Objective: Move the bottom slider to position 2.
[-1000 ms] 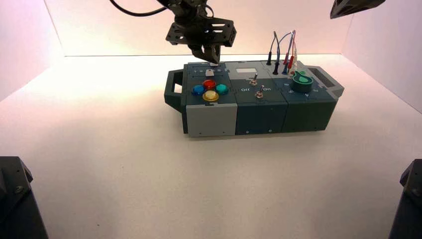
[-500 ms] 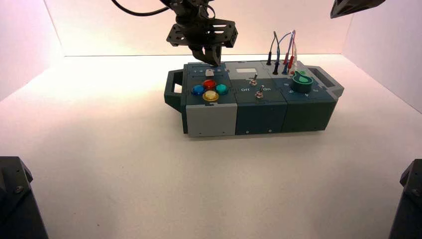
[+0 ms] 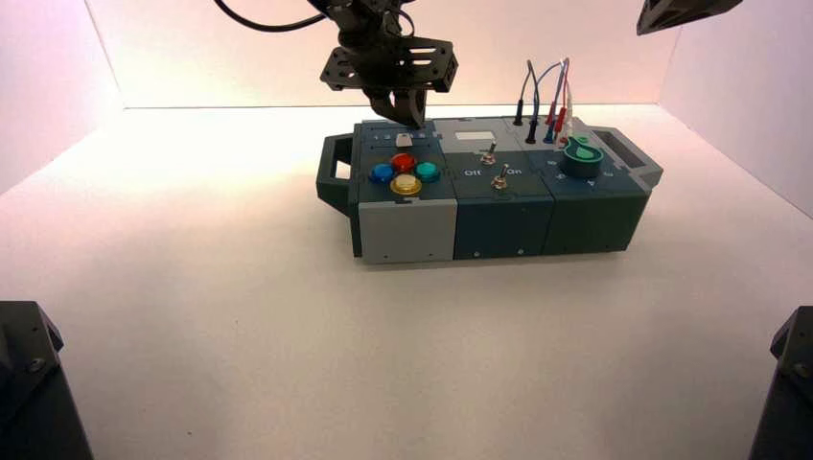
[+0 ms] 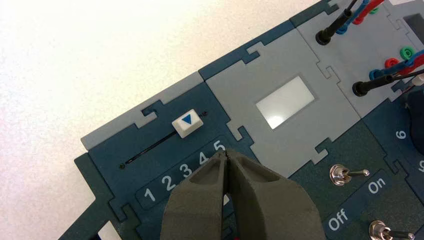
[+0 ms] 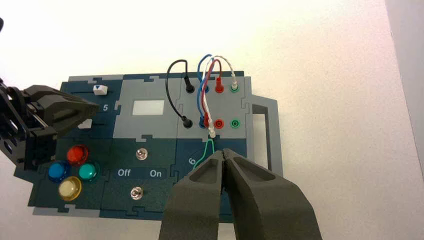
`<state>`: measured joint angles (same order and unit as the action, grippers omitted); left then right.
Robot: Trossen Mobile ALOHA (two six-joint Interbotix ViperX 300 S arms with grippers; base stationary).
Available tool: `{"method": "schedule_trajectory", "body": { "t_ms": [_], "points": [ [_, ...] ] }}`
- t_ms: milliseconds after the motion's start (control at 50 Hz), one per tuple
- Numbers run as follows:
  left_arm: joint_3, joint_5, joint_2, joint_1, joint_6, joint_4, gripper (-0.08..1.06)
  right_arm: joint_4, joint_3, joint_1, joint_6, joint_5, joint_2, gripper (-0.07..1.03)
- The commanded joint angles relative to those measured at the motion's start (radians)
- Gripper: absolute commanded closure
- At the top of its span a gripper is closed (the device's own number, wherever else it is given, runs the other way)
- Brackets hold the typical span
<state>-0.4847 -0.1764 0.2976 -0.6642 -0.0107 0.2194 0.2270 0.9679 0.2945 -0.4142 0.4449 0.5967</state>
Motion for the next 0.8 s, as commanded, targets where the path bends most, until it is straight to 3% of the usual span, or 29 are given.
{"method": "schedule_trajectory", "body": {
  "t_ms": [20,800],
  "points": [
    [0.006,0.003,-0.026,-0.005,0.003,0.002,1.01,0.003,-0.037,-0.005,0.0,-0.006,0.006,0.99],
    [-0.023,0.003,-0.029,-0.005,0.002,0.005,1.01,0.003,-0.04,-0.006,0.0,-0.006,0.006,0.99]
  ]
}}
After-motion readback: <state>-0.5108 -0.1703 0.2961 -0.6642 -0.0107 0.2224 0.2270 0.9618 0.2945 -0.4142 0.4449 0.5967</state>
